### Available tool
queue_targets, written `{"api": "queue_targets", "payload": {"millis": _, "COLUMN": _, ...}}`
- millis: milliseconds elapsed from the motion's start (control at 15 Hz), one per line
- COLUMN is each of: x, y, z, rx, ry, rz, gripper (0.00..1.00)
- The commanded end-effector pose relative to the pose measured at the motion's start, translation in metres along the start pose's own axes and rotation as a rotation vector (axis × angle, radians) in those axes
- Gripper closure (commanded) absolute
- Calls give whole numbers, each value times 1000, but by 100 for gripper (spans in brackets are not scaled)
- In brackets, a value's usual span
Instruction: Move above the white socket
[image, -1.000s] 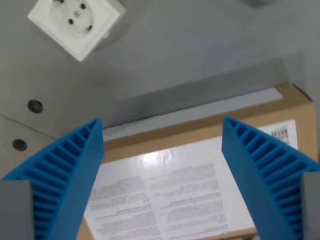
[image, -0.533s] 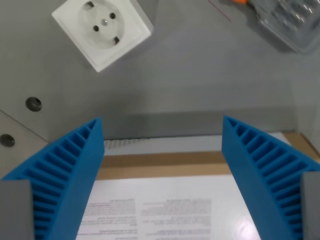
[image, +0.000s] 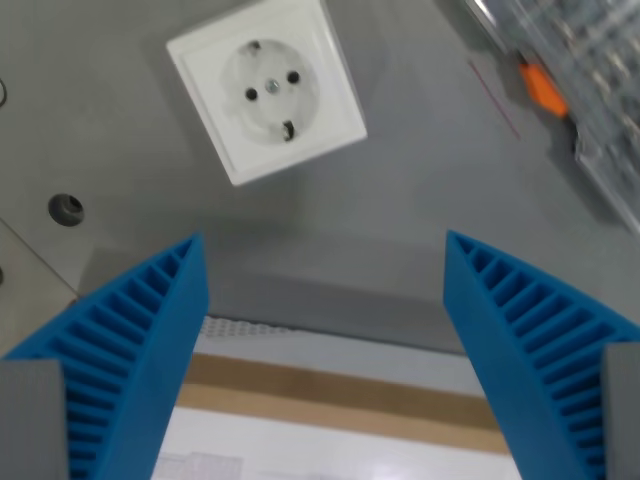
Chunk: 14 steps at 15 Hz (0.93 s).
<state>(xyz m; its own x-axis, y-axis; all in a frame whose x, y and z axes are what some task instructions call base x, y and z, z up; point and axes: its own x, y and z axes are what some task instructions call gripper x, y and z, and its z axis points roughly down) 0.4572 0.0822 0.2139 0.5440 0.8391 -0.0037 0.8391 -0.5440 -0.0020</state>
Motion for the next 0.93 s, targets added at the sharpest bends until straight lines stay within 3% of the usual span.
{"api": "queue_targets", "payload": {"millis": 67, "x": 4, "y": -6, "z": 10, "rx": -20, "ry": 138, "rz": -307, "gripper": 0}}
{"api": "queue_targets", "payload": {"millis": 933, "x": 28, "y": -13, "z": 36, "rx": -8, "ry": 132, "rz": -391, "gripper": 0}}
